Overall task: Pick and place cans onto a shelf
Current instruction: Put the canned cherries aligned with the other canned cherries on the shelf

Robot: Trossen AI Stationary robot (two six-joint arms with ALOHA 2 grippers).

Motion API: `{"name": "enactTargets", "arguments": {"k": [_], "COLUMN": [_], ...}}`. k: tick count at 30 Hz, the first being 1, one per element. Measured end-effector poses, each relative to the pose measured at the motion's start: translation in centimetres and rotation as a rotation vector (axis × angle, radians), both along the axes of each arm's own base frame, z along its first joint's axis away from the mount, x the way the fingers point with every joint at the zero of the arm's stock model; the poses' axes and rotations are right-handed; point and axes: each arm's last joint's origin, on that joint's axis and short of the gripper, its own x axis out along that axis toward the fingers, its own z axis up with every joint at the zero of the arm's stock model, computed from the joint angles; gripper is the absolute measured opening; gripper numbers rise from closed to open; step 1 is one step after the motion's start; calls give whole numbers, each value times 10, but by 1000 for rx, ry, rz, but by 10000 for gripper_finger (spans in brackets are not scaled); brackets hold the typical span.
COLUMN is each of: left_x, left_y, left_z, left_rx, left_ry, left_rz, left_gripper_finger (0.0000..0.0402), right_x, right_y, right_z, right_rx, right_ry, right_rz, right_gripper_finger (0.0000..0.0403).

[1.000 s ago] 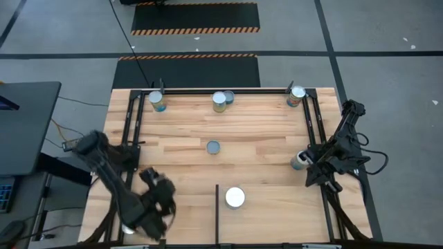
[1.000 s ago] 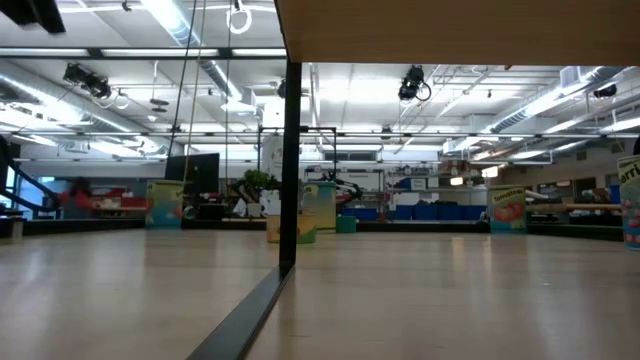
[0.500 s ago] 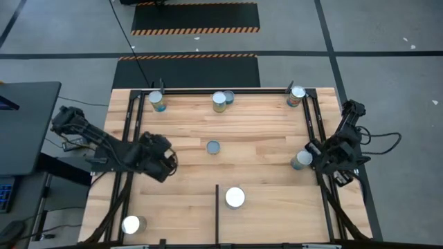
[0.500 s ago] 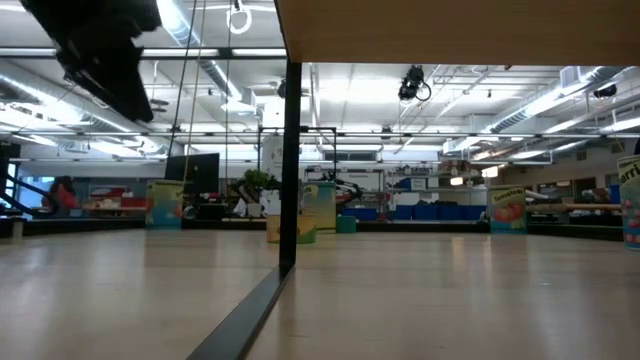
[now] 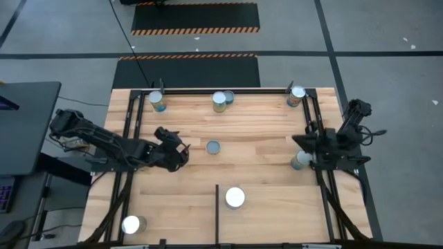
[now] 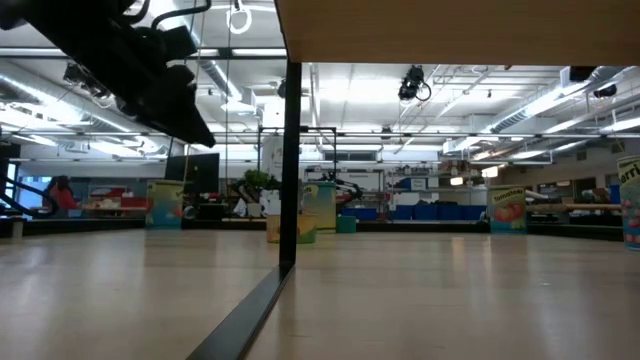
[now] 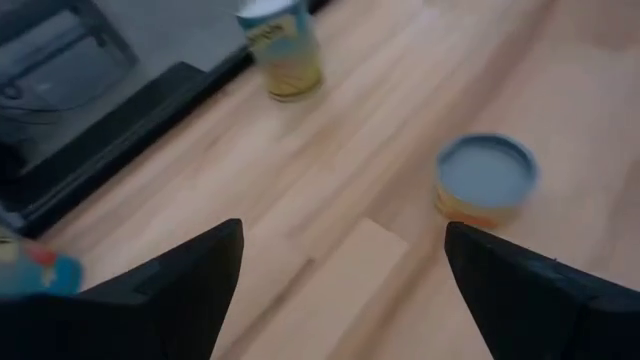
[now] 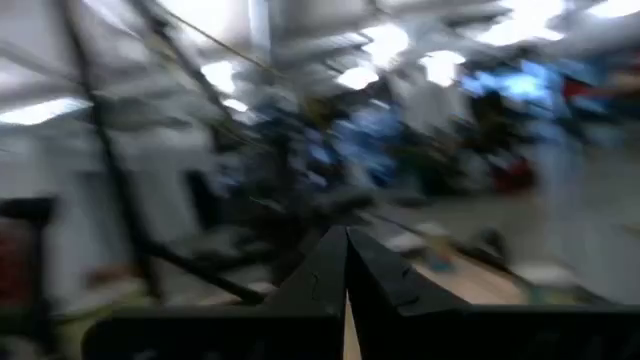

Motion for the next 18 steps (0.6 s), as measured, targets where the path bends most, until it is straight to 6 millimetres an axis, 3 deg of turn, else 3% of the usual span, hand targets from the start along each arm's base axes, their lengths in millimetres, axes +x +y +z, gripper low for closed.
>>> {"name": "enactTargets", "arguments": {"k": [7,12,18], "left_x": [2,2,3], "left_y": [7,7,5], "left_z": [3,2,1], "left_rx": [13,14,-54], "left_ry": [-104,-90,-72], "left_rz": [119,109,62], "left_gripper_finger": [354,354,354], "right_x": [5,8,11], "right_y": [1,10,14], "right_z": [27,52,79], "right_rx": [93,12,10], "right_ry": [65,200,315], "right_rz": [-136,-186,-106], "right_gripper_finger": [13,4,3]}}
